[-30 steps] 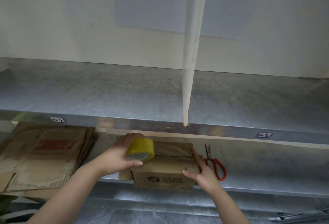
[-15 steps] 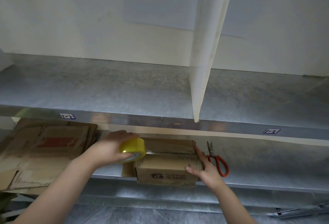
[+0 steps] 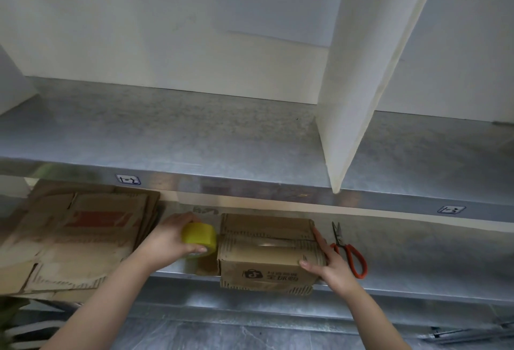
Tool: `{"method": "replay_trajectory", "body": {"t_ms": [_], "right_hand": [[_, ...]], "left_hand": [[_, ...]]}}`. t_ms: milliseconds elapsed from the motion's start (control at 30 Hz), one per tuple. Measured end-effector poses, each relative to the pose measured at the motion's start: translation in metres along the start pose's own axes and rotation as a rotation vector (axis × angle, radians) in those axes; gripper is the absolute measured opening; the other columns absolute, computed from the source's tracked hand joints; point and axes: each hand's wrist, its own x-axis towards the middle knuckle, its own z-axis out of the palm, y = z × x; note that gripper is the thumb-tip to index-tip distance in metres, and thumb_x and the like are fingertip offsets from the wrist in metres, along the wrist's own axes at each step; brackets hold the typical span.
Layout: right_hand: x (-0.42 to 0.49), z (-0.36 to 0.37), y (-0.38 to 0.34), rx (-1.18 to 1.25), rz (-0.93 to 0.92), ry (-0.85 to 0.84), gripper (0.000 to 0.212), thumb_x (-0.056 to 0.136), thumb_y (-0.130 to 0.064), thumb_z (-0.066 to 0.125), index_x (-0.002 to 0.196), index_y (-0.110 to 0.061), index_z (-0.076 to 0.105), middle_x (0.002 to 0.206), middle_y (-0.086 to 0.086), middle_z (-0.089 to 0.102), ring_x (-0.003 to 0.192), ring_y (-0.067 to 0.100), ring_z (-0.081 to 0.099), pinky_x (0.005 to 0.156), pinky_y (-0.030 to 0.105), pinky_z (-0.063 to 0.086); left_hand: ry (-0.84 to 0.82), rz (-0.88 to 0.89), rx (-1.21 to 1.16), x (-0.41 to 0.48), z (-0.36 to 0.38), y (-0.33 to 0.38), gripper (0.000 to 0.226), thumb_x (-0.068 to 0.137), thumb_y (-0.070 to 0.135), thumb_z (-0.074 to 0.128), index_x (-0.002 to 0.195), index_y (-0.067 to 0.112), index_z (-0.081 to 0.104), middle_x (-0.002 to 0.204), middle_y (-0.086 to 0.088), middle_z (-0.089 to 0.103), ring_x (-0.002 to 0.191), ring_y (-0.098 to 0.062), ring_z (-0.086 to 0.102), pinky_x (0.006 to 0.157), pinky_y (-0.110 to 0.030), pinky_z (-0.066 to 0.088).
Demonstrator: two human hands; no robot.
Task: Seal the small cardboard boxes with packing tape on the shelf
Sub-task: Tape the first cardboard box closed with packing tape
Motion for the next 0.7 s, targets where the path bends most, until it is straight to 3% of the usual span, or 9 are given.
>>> {"method": "replay_trajectory", "body": {"t_ms": [233, 367, 500, 600, 700], "right_hand": [[0.001, 0.002, 0.002, 0.026, -0.001, 0.001, 0.105, 0.053, -0.063, 0.086, 0.142, -0.059, 0.030, 0.149, -0.011, 0.042, 0.139, 0.019, 0.039, 0.109, 0.050, 0.042], [0.001, 0.002, 0.001, 0.047, 0.008, 0.011, 0.099, 0.052, -0.060, 0.088, 0.135, -0.064, 0.033, 0.147, -0.013, 0.044, 0.136, 0.018, 0.043, 0.108, 0.050, 0.043], [0.000, 0.007, -0.003, 0.031, 0.015, 0.030, 0.097, 0.061, -0.051, 0.085, 0.141, -0.058, 0.030, 0.148, -0.014, 0.041, 0.139, 0.017, 0.038, 0.111, 0.049, 0.039], [-0.001, 0.010, -0.002, -0.004, 0.002, 0.058, 0.093, 0.069, -0.045, 0.081, 0.145, -0.054, 0.027, 0.145, -0.022, 0.036, 0.139, 0.008, 0.030, 0.115, 0.044, 0.035], [-0.003, 0.011, -0.002, -0.071, -0.041, 0.066, 0.081, 0.074, -0.046, 0.076, 0.141, -0.056, 0.031, 0.141, -0.033, 0.035, 0.137, -0.003, 0.026, 0.112, 0.027, 0.027]], "left_hand": [[-0.088, -0.027, 0.030, 0.017, -0.011, 0.001, 0.057, 0.063, 0.055, 0.082, 0.109, 0.041, 0.051, 0.106, 0.018, 0.049, 0.100, -0.007, 0.047, 0.073, -0.019, 0.036], [-0.157, -0.087, 0.045, 0.021, 0.004, -0.008, 0.060, 0.065, 0.058, 0.079, 0.112, 0.040, 0.047, 0.115, 0.011, 0.049, 0.108, -0.013, 0.048, 0.085, -0.029, 0.043], [-0.174, -0.122, 0.014, 0.026, 0.017, -0.014, 0.054, 0.066, 0.055, 0.080, 0.107, 0.042, 0.048, 0.114, 0.012, 0.053, 0.102, -0.011, 0.050, 0.080, -0.028, 0.043], [-0.166, -0.128, 0.005, 0.028, 0.022, -0.014, 0.052, 0.066, 0.055, 0.080, 0.104, 0.042, 0.048, 0.110, 0.014, 0.054, 0.097, -0.008, 0.051, 0.072, -0.025, 0.040], [-0.167, -0.108, 0.016, 0.029, 0.022, -0.015, 0.053, 0.066, 0.057, 0.079, 0.105, 0.042, 0.047, 0.109, 0.016, 0.052, 0.098, -0.008, 0.050, 0.075, -0.026, 0.041]]}}
